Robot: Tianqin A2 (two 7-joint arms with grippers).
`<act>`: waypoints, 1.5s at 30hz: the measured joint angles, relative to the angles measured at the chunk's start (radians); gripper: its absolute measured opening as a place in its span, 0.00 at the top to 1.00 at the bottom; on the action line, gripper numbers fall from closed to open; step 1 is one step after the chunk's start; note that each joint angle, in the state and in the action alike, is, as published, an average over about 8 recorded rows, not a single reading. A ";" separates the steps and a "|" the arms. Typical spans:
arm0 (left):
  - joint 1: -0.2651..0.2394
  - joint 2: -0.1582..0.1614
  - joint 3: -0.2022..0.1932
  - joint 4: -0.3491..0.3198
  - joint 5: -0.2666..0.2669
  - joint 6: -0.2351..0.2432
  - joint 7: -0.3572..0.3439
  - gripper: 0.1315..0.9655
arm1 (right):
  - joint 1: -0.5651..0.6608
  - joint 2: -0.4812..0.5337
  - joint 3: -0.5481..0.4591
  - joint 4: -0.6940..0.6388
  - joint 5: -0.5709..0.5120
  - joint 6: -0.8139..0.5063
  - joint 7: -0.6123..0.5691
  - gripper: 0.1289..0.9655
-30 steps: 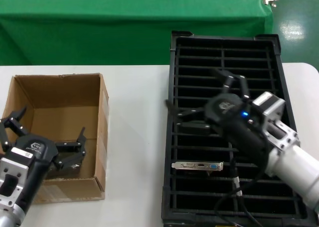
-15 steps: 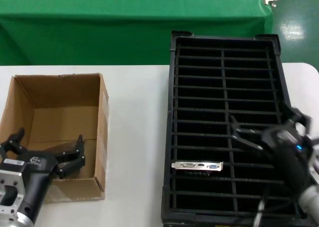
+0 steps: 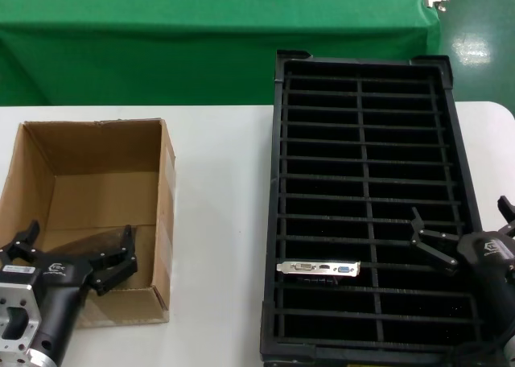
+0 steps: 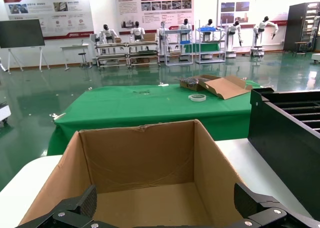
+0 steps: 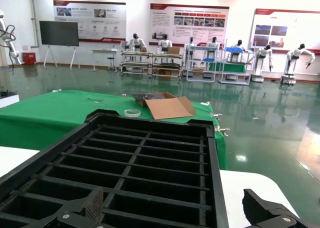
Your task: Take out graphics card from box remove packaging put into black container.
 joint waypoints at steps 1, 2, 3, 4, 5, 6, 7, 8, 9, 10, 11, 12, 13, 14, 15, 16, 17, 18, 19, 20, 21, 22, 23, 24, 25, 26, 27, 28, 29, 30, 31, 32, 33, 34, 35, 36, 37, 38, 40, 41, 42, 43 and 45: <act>0.000 0.000 0.000 0.000 0.000 0.000 0.000 0.00 | 0.000 0.000 0.000 0.000 0.000 0.000 0.000 0.00; 0.000 0.000 0.000 0.000 0.000 0.000 0.000 0.00 | 0.000 0.000 0.000 0.000 0.000 0.000 0.000 0.00; 0.000 0.000 0.000 0.000 0.000 0.000 0.000 0.00 | 0.000 0.000 0.000 0.000 0.000 0.000 0.000 0.00; 0.000 0.000 0.000 0.000 0.000 0.000 0.000 0.00 | 0.000 0.000 0.000 0.000 0.000 0.000 0.000 0.00; 0.000 0.000 0.000 0.000 0.000 0.000 0.000 0.00 | 0.000 0.000 0.000 0.000 0.000 0.000 0.000 0.00; 0.000 0.000 0.000 0.000 0.000 0.000 0.000 0.00 | 0.000 0.000 0.000 0.000 0.000 0.000 0.000 0.00; 0.000 0.000 0.000 0.000 0.000 0.000 0.000 0.00 | 0.000 0.000 0.000 0.000 0.000 0.000 0.000 0.00; 0.000 0.000 0.000 0.000 0.000 0.000 0.000 0.00 | 0.000 0.000 0.000 0.000 0.000 0.000 0.000 0.00; 0.000 0.000 0.000 0.000 0.000 0.000 0.000 0.00 | 0.000 0.000 0.000 0.000 0.000 0.000 0.000 0.00; 0.000 0.000 0.000 0.000 0.000 0.000 0.000 0.00 | 0.000 0.000 0.000 0.000 0.000 0.000 0.000 0.00; 0.000 0.000 0.000 0.000 0.000 0.000 0.000 0.00 | 0.000 0.000 0.000 0.000 0.000 0.000 0.000 0.00; 0.000 0.000 0.000 0.000 0.000 0.000 0.000 0.00 | 0.000 0.000 0.000 0.000 0.000 0.000 0.000 0.00; 0.000 0.000 0.000 0.000 0.000 0.000 0.000 0.00 | 0.000 0.000 0.000 0.000 0.000 0.000 0.000 0.00; 0.000 0.000 0.000 0.000 0.000 0.000 0.000 0.00 | 0.000 0.000 0.000 0.000 0.000 0.000 0.000 0.00; 0.000 0.000 0.000 0.000 0.000 0.000 0.000 0.00 | 0.000 0.000 0.000 0.000 0.000 0.000 0.000 0.00; 0.000 0.000 0.000 0.000 0.000 0.000 0.000 0.00 | 0.000 0.000 0.000 0.000 0.000 0.000 0.000 0.00; 0.000 0.000 0.000 0.000 0.000 0.000 0.000 0.00 | 0.000 0.000 0.000 0.000 0.000 0.000 0.000 0.00; 0.000 0.000 0.000 0.000 0.000 0.000 0.000 0.00 | 0.000 0.000 0.000 0.000 0.000 0.000 0.000 0.00; 0.000 0.000 0.000 0.000 0.000 0.000 0.000 0.00 | 0.000 0.000 0.000 0.000 0.000 0.000 0.000 0.00; 0.000 0.000 0.000 0.000 0.000 0.000 0.000 0.00 | 0.000 0.000 0.000 0.000 0.000 0.000 0.000 0.00; 0.000 0.000 0.000 0.000 0.000 0.000 0.000 0.00 | 0.000 0.000 0.000 0.000 0.000 0.000 0.000 0.00; 0.000 0.000 0.000 0.000 0.000 0.000 0.000 0.00 | 0.000 0.000 0.000 0.000 0.000 0.000 0.000 0.00; 0.000 0.000 0.000 0.000 0.000 0.000 0.000 0.00 | 0.000 0.000 0.000 0.000 0.000 0.000 0.000 0.00; 0.000 0.000 0.000 0.000 0.000 0.000 0.000 0.00 | 0.000 0.000 0.000 0.000 0.000 0.000 0.000 0.00; 0.000 0.000 0.000 0.000 0.000 0.000 0.000 0.00 | 0.000 0.000 0.000 0.000 0.000 0.000 0.000 0.00; 0.000 0.000 0.000 0.000 0.000 0.000 0.000 0.00 | 0.000 0.000 0.000 0.000 0.000 0.000 0.000 0.00; 0.000 0.000 0.000 0.000 0.000 0.000 0.000 0.00 | 0.000 0.000 0.000 0.000 0.000 0.000 0.000 0.00; 0.000 0.000 0.000 0.000 0.000 0.000 0.000 0.00 | 0.000 0.000 0.000 0.000 0.000 0.000 0.000 0.00; 0.000 0.000 0.000 0.000 0.000 0.000 0.000 0.00 | 0.000 0.000 0.000 0.000 0.000 0.000 0.000 0.00; 0.000 0.000 0.000 0.000 0.000 0.000 0.000 0.00 | 0.000 0.000 0.000 0.000 0.000 0.000 0.000 0.00; 0.000 0.000 0.000 0.000 0.000 0.000 0.000 0.00 | 0.000 0.000 0.000 0.000 0.000 0.000 0.000 0.00; 0.000 0.000 0.000 0.000 0.000 0.000 0.000 0.00 | 0.000 0.000 0.000 0.000 0.000 0.000 0.000 0.00; 0.000 0.000 0.000 0.000 0.000 0.000 0.000 0.00 | 0.000 0.000 0.000 0.000 0.000 0.000 0.000 0.00; 0.000 0.000 0.000 0.000 0.000 0.000 0.000 0.00 | 0.000 0.000 0.000 0.000 0.000 0.000 0.000 0.00; 0.000 0.000 0.000 0.000 0.000 0.000 0.000 0.00 | 0.000 0.000 0.000 0.000 0.000 0.000 0.000 0.00; 0.000 0.000 0.000 0.000 0.000 0.000 0.000 0.00 | 0.000 0.000 0.000 0.000 0.000 0.000 0.000 0.00; 0.000 0.000 0.000 0.000 0.000 0.000 0.000 0.00 | 0.000 0.000 0.000 0.000 0.000 0.000 0.000 0.00; 0.000 0.000 0.000 0.000 0.000 0.000 0.000 0.00 | 0.000 0.000 0.000 0.000 0.000 0.000 0.000 0.00; 0.000 0.000 0.000 0.000 0.000 0.000 0.000 0.00 | 0.000 0.000 0.000 0.000 0.000 0.000 0.000 0.00; 0.000 0.000 0.000 0.000 0.000 0.000 0.000 0.00 | 0.000 0.000 0.000 0.000 0.000 0.000 0.000 0.00; 0.000 0.000 0.000 0.000 0.000 0.000 0.000 0.00 | 0.000 0.000 0.000 0.000 0.000 0.000 0.000 0.00; 0.000 0.000 0.000 0.000 0.000 0.000 0.000 0.00 | 0.000 0.000 0.000 0.000 0.000 0.000 0.000 0.00; 0.000 0.000 0.000 0.000 0.000 0.000 0.000 0.00 | 0.000 0.000 0.000 0.000 0.000 0.000 0.000 0.00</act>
